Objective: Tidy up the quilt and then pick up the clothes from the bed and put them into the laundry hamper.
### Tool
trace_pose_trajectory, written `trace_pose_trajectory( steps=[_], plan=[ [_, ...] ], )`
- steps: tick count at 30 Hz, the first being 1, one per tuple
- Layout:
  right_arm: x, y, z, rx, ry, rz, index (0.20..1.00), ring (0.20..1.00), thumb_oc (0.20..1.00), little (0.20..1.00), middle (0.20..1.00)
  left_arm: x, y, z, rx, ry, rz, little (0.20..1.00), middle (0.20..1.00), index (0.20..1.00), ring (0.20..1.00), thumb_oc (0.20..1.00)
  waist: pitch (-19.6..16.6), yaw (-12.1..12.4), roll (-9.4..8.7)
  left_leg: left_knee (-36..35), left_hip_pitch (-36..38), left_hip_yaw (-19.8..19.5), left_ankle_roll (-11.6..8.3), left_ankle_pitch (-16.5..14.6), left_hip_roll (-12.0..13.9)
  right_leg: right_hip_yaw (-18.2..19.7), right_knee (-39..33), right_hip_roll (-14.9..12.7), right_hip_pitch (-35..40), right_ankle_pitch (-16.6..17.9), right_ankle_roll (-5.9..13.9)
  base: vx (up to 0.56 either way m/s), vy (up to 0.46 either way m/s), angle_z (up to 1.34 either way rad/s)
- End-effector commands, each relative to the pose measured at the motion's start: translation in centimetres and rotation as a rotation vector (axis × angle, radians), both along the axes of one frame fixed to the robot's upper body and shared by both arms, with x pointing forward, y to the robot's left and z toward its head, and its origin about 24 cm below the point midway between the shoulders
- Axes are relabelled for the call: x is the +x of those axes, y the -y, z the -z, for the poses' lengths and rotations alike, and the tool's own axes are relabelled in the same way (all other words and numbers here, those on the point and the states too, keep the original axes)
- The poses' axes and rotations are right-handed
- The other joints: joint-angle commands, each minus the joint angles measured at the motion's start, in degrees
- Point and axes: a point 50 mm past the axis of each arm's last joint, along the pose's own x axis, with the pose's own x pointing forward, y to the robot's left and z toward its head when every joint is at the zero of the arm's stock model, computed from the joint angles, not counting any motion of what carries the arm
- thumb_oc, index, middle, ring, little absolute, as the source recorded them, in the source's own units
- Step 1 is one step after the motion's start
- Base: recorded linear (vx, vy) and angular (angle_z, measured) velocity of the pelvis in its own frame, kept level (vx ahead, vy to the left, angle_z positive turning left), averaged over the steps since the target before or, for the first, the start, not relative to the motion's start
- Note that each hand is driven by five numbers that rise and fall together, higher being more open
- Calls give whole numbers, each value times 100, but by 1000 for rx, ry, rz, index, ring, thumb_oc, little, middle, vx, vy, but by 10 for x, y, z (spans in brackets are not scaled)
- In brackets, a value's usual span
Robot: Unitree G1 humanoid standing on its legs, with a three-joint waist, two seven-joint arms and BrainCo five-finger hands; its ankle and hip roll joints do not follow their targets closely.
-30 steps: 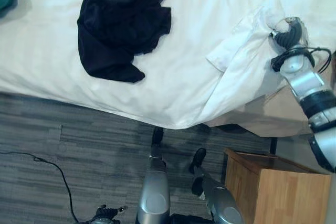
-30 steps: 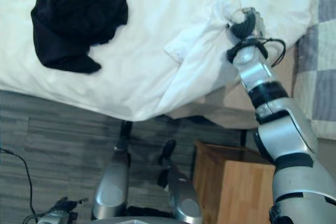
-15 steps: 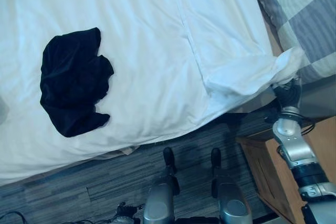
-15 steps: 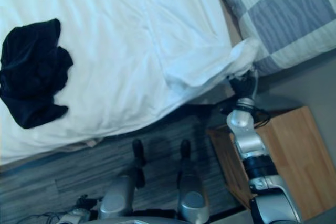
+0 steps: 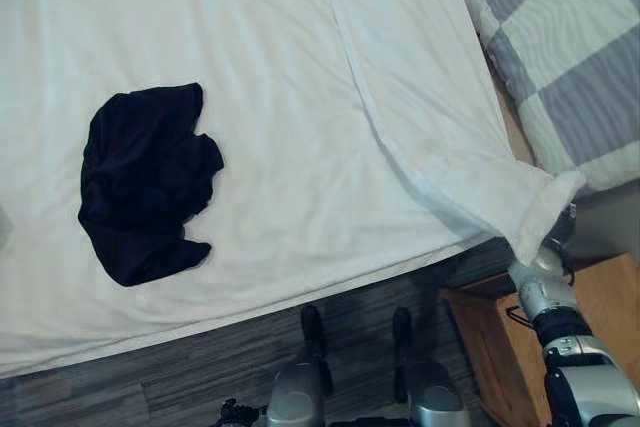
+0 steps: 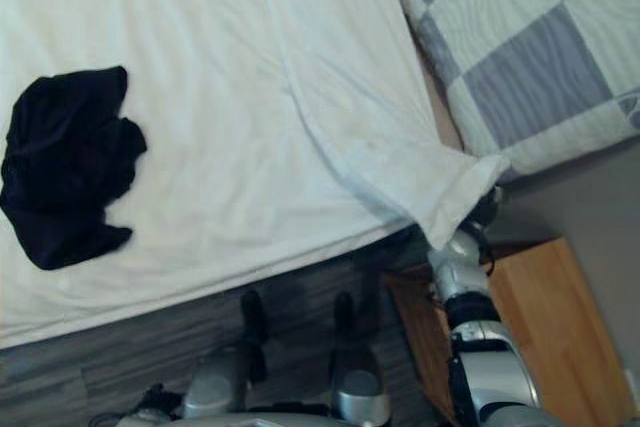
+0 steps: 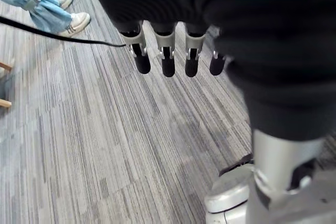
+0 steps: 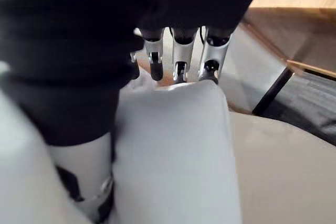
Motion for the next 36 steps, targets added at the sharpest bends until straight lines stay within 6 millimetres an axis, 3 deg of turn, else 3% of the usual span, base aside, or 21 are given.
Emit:
trace_pose_trajectory(
  steps=[1,3,5,8,10,11,15,19,22,23,26,27,31,33,36],
  plan=[
    [-182,112,68,-86,-580,700,1000,1000,1000,1000,1000,-47,-1,9,15,-177,-15,1000,1000,1000,1000,1000,-262,-569,66,842,-317,-149,-224,-760,578,158,289,-306,-641,31,369,76,-24,29],
    [-184,132,39,-217,-533,743,1000,1000,1000,1000,1000,-54,-8,8,23,-205,-12,1000,1000,1000,1000,1000,-428,-639,-42,802,-246,-143,-220,-774,622,199,296,-254,-595,13,386,60,-14,26],
    [-183,138,27,-266,-499,734,1000,1000,1000,1000,1000,-58,-11,8,26,-220,-1,1000,1000,1000,1000,1000,-523,-682,-91,775,-228,-135,-219,-759,638,227,296,-220,-598,14,380,50,14,12],
    [-162,140,-4,-406,-432,516,1000,1000,1000,1000,1000,-62,-13,7,11,-235,-16,1000,1000,1000,1000,1000,-642,-824,-175,757,-145,-103,-229,-813,652,324,324,-146,-568,-38,393,69,81,-7],
    [-150,127,-1,-460,-492,326,1000,1000,1000,1000,1000,-62,-14,7,4,-236,-44,1000,1000,1000,1000,1000,-691,-887,-208,737,-108,-65,-219,-813,663,370,333,-125,-575,-51,383,33,64,-27],
    [-144,111,13,-450,-542,213,1000,1000,1000,1000,1000,-63,-15,7,10,-237,-55,1000,1000,1000,1000,1000,-744,-915,-251,722,-104,-22,-206,-774,691,407,327,-110,-602,-27,363,21,18,-40],
    [-143,98,32,-474,-677,63,1000,1000,1000,1000,1000,-59,-12,6,21,-240,-41,1000,1000,1000,1000,1000,-750,-921,-243,757,-22,23,-185,-799,716,430,300,-134,-560,3,374,37,18,-37],
    [-145,96,43,-416,-734,64,1000,1000,1000,1000,1000,-51,-14,5,-6,-244,-53,1000,1000,1000,1000,1000,-711,-919,-165,806,-7,42,-166,-821,719,483,379,-128,-592,-12,372,17,59,-14],
    [-144,103,36,-418,-672,119,1000,1000,1000,1000,1000,-47,-16,3,-13,-245,-71,1000,1000,1000,1000,1000,-711,-892,-146,806,-29,24,-159,-805,701,501,396,-133,-629,11,383,2,13,-6],
    [-136,113,16,-458,-572,150,1000,1000,1000,1000,1000,-43,-18,2,-13,-246,-72,1000,1000,1000,1000,1000,-683,-868,-150,827,-29,1,-144,-851,681,470,379,-153,-612,16,409,0,0,0],
    [-119,118,-12,-503,-424,132,1000,1000,1000,1000,1000,-42,-20,2,-13,-245,-69,1000,1000,1000,1000,1000,-679,-854,-159,795,-61,-2,-142,-835,667,457,347,-163,-660,49,423,-28,8,-2],
    [-94,113,-48,-549,-260,77,1000,1000,1000,1000,1000,-40,-20,2,-12,-241,-71,1000,1000,1000,1000,1000,-651,-837,-165,786,-55,-6,-137,-878,655,451,294,-166,-647,49,447,-41,16,1],
    [-50,73,-121,-648,92,-147,1000,1000,1000,1000,1000,-35,-18,1,-12,-232,-81,1000,1000,1000,1000,1000,-589,-801,-163,782,-117,-24,-149,-886,664,478,243,-173,-698,59,472,-11,20,-9],
    [-40,58,-139,-694,164,-217,1000,1000,1000,1000,1000,-34,-18,1,-14,-232,-85,1000,1000,1000,1000,1000,-569,-790,-155,789,-139,-34,-155,-878,666,487,241,-170,-714,56,470,6,12,-2],
    [-16,22,-187,-810,289,-371,1000,1000,1000,1000,1000,-25,-19,-1,-15,-229,-99,1000,1000,1000,1000,1000,-480,-702,-122,819,-251,-75,-196,-829,686,481,241,-172,-774,54,465,39,8,5]
  ],
)
